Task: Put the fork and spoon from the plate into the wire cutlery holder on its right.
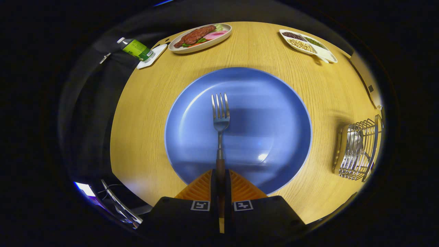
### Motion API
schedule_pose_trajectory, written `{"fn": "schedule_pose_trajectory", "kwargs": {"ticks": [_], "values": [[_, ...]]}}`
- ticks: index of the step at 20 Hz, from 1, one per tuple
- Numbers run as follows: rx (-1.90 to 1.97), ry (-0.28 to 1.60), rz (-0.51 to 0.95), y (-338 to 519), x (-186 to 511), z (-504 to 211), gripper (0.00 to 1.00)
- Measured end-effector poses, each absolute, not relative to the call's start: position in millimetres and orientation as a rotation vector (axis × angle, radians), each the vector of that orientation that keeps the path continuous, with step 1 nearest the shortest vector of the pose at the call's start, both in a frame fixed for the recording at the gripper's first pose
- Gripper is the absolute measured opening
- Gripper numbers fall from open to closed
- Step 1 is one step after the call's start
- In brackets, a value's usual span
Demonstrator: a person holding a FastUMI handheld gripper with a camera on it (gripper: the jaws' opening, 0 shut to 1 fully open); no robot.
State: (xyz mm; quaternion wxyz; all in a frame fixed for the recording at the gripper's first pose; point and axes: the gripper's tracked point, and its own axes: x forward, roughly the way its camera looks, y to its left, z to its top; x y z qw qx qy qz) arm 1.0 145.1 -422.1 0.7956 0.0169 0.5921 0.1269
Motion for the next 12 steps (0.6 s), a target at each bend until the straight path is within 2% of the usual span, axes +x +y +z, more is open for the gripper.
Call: {"fn": "schedule_pose_trajectory", "kwargs": {"ticks": [6,12], "values": [[0.053,1.245,0.357,136.0,-0.1,-400.2,0.07],[0.020,1.248,0.415,110.0,-15.7,-343.2,0.07]]}}
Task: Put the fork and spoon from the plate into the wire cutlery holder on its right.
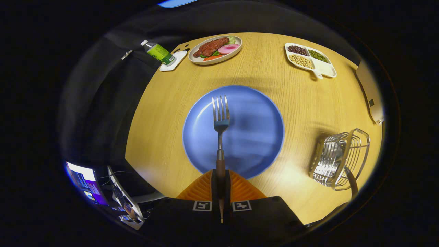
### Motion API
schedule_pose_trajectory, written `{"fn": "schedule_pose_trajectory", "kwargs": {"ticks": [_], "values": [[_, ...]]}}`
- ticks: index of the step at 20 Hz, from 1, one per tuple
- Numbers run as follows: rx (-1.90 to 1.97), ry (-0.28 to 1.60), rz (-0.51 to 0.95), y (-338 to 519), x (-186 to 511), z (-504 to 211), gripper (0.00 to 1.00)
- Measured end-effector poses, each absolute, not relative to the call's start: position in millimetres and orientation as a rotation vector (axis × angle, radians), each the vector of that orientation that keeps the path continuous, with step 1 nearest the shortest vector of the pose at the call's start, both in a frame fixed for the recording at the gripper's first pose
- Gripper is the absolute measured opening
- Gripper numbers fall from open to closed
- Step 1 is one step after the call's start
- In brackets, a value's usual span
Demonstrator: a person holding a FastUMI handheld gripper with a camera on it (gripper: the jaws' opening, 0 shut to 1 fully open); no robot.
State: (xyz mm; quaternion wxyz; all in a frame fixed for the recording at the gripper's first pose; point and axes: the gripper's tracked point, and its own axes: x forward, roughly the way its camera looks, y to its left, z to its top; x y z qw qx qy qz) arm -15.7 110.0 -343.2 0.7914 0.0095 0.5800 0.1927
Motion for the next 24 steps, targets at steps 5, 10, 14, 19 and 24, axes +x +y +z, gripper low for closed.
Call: {"fn": "schedule_pose_trajectory", "kwargs": {"ticks": [5,10,14,19,24], "values": [[-0.095,1.302,0.455,58.8,-36.3,-294.0,0.07],[-0.237,1.380,0.451,-4.2,-50.1,-258.7,0.07],[-0.282,1.455,0.408,-54.0,-54.6,-242.2,0.07],[-0.396,1.590,0.358,-110.2,-49.0,-238.0,0.07],[-0.425,1.738,0.354,-123.1,-34.8,-247.4,0.07]]}}
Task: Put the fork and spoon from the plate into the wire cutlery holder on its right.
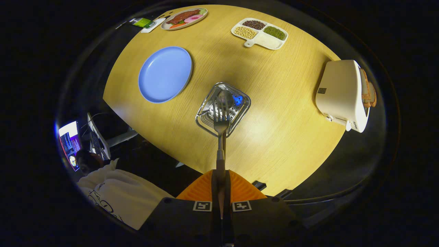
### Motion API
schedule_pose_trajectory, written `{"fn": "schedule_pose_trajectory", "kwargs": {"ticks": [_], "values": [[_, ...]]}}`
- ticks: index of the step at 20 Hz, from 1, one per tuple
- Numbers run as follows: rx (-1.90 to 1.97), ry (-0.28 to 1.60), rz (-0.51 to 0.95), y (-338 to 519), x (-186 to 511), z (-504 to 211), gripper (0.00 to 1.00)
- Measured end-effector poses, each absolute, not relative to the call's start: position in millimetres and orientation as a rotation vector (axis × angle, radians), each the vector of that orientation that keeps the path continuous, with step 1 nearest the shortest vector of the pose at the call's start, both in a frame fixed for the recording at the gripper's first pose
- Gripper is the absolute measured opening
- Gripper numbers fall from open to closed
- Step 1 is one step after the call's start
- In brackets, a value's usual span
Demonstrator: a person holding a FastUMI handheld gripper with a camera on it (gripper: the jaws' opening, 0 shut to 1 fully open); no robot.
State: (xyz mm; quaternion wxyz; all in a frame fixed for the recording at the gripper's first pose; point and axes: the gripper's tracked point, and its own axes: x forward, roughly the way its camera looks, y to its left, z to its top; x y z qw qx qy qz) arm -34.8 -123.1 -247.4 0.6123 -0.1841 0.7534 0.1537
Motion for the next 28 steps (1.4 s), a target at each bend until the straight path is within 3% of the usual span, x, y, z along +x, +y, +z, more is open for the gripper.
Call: {"fn": "schedule_pose_trajectory", "kwargs": {"ticks": [10,11,12,13,15,16,18,20,28], "values": [[-0.416,1.872,0.323,-111.4,-9.9,-276.0,0.10],[-0.417,1.863,0.326,-109.4,-7.2,-276.2,0.14],[-0.418,1.847,0.327,-108.0,-4.3,-274.6,0.28],[-0.403,1.829,0.335,-103.3,-2.8,-273.1,0.34],[-0.365,1.771,0.360,-91.9,-0.1,-268.2,0.63],[-0.342,1.741,0.371,-85.9,1.2,-264.9,0.82],[-0.300,1.687,0.385,-77.7,-0.6,-256.7,0.93],[-0.273,1.618,0.386,-71.2,1.2,-249.7,0.99],[-0.125,1.325,0.375,-44.6,-7.5,-206.6,1.00]]}}
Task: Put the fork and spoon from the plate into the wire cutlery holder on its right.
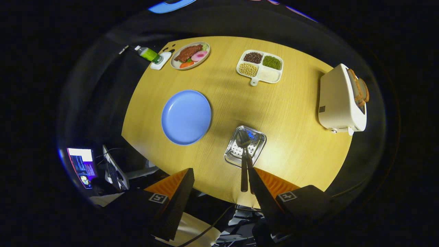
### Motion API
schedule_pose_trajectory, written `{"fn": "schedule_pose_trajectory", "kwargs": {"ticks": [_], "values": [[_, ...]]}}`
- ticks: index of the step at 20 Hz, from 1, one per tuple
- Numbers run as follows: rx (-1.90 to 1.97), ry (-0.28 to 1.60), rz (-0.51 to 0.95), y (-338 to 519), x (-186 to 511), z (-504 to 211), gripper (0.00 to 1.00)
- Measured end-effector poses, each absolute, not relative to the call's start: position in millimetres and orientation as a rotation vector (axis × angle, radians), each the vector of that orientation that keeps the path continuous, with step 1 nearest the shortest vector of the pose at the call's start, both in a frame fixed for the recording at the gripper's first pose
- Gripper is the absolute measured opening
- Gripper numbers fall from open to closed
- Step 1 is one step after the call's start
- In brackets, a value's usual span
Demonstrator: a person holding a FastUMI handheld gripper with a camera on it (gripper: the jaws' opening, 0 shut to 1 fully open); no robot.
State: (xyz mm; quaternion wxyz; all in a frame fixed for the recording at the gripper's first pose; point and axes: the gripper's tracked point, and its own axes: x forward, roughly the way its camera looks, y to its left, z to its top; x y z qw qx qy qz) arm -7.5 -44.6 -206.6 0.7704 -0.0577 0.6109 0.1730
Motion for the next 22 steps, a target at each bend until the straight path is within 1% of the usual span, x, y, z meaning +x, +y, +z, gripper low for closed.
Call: {"fn": "schedule_pose_trajectory", "kwargs": {"ticks": [3,6,10,13,16,22], "values": [[-0.066,1.168,0.393,-24.5,-12.2,-183.3,1.00],[-0.001,1.009,0.380,-10.0,-17.2,-159.9,1.00],[0.011,0.827,0.304,-12.0,-26.7,-131.5,0.99],[0.043,0.656,0.253,-7.4,-32.3,-85.4,0.99],[0.032,0.469,0.158,-15.5,-38.4,-43.1,0.99],[0.006,0.234,0.088,-9.1,-62.8,-12.1,0.99]]}}
